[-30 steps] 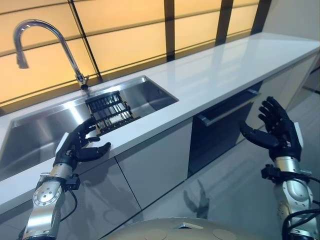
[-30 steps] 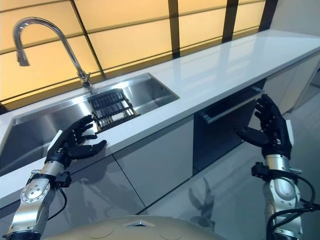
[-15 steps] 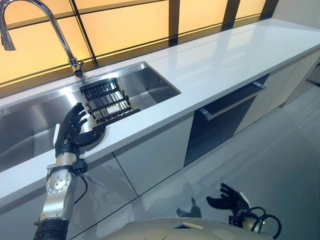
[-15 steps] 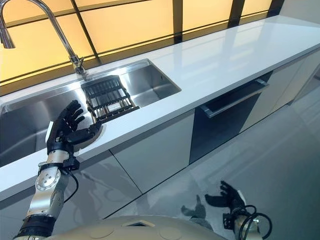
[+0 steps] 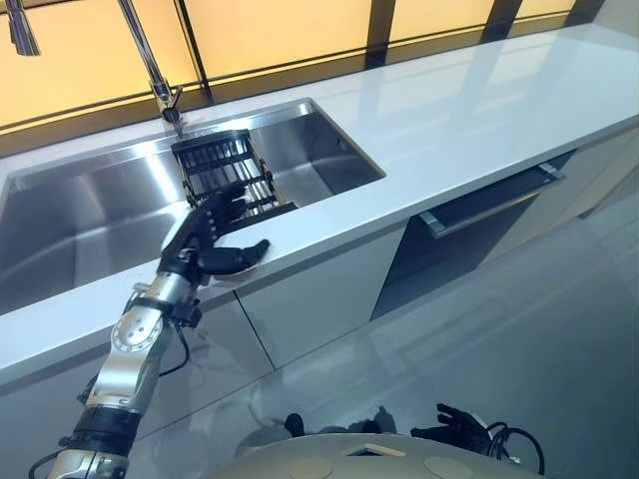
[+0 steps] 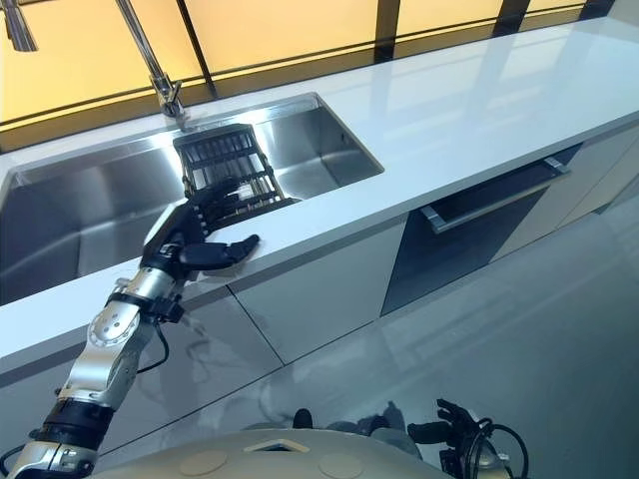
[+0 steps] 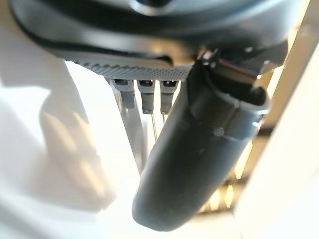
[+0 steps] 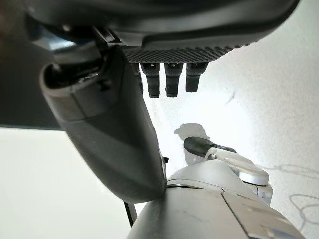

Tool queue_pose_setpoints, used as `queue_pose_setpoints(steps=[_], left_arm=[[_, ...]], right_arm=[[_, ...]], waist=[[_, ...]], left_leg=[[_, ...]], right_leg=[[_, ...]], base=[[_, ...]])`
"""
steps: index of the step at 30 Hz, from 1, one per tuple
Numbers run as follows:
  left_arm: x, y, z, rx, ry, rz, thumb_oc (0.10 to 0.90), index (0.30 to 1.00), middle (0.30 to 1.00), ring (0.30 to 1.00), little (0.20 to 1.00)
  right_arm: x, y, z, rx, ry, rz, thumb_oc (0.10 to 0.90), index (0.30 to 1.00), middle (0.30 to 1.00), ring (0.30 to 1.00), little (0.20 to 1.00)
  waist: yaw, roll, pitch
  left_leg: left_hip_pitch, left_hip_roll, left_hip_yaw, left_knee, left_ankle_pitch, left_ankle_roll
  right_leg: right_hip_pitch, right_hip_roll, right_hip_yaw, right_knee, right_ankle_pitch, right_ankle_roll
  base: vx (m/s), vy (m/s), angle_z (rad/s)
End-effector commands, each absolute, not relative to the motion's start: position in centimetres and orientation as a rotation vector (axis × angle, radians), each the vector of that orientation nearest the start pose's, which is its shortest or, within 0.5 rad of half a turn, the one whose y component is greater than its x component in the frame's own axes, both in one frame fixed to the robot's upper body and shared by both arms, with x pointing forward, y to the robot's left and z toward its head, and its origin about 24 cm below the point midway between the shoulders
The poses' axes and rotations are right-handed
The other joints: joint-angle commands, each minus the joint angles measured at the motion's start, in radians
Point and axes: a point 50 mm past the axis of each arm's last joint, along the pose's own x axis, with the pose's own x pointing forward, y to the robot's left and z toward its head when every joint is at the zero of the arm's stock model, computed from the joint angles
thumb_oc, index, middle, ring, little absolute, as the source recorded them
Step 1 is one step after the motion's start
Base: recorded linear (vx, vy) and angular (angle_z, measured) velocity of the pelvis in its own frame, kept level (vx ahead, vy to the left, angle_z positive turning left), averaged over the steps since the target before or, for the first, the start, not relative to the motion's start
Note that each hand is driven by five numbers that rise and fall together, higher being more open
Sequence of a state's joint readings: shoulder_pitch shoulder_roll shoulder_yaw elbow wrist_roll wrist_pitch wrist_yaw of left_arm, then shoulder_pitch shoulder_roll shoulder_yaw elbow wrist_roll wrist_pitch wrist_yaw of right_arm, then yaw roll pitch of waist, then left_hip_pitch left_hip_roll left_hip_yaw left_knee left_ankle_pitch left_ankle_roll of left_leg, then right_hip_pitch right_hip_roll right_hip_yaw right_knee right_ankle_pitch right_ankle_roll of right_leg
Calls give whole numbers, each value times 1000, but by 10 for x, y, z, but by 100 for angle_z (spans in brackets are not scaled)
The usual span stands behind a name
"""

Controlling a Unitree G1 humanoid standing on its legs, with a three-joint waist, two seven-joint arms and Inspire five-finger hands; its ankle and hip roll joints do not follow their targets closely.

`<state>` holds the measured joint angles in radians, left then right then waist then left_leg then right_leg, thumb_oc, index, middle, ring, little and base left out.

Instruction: Pick up plates and place into dishwasher.

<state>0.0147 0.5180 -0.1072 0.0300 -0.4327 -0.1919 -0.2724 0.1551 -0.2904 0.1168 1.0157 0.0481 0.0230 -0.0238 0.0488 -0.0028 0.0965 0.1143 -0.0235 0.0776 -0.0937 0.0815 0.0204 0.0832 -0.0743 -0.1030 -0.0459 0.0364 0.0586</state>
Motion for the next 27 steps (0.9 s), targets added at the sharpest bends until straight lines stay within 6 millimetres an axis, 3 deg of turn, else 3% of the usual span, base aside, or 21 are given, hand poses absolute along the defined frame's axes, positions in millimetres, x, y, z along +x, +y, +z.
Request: queue_pose_setpoints(steps=[1, 8, 13, 22, 25, 26, 27], left_arm=[[252, 121, 119, 14, -360, -841, 800, 900, 900, 900, 900], [241, 83, 130, -99, -357, -1050, 800, 900, 900, 900, 900], [233, 62, 119, -179, -249, -1167, 800, 900, 900, 900, 900], [223, 44, 62, -86, 102, -1198, 800, 900, 900, 900, 900], [223, 51, 25, -25, 280, -1060, 800, 900, 900, 900, 900], [225, 64, 1, 61, 355, -962, 800, 900, 900, 900, 900], [225, 68, -7, 86, 394, -927, 800, 900, 900, 900, 900]], right_arm=[[98, -252, -148, -373, 1114, -43, 800, 900, 900, 900, 900], [102, -238, -152, -403, 1110, 44, 800, 900, 900, 900, 900], [107, -229, -152, -423, 1106, 95, 800, 900, 900, 900, 900], [113, -226, -152, -461, 1121, 140, 800, 900, 900, 900, 900], [113, -223, -153, -469, 1124, 159, 800, 900, 900, 900, 900], [114, -222, -153, -470, 1124, 171, 800, 900, 900, 900, 900], [114, -222, -153, -471, 1125, 175, 800, 900, 900, 900, 900]], waist=[[-66, 11, -5], [-80, 11, -5], [-90, 10, -6], [-101, 11, -12], [-104, 10, -14], [-103, 7, -14], [-102, 6, -13]], left_leg=[[50, -51, -15, 12, -114, -2], [53, -52, -18, 8, -118, 3], [54, -52, -19, 7, -119, 3], [53, -50, -17, 6, -121, 3], [54, -48, -16, 7, -120, 3], [54, -47, -15, 7, -121, 4], [54, -47, -15, 7, -121, 5]], right_leg=[[47, 51, -34, 16, -32, 32], [46, 55, -25, 16, -35, 35], [45, 57, -18, 16, -35, 37], [41, 62, -6, 17, -37, 39], [39, 64, -2, 19, -37, 40], [40, 65, -2, 20, -39, 40], [40, 66, -1, 20, -38, 40]], base=[[19, -31, 3], [8, -18, -3], [12, -25, -11], [4, -7, -2], [2, -2, -1], [7, -6, -5], [8, -9, -4]])
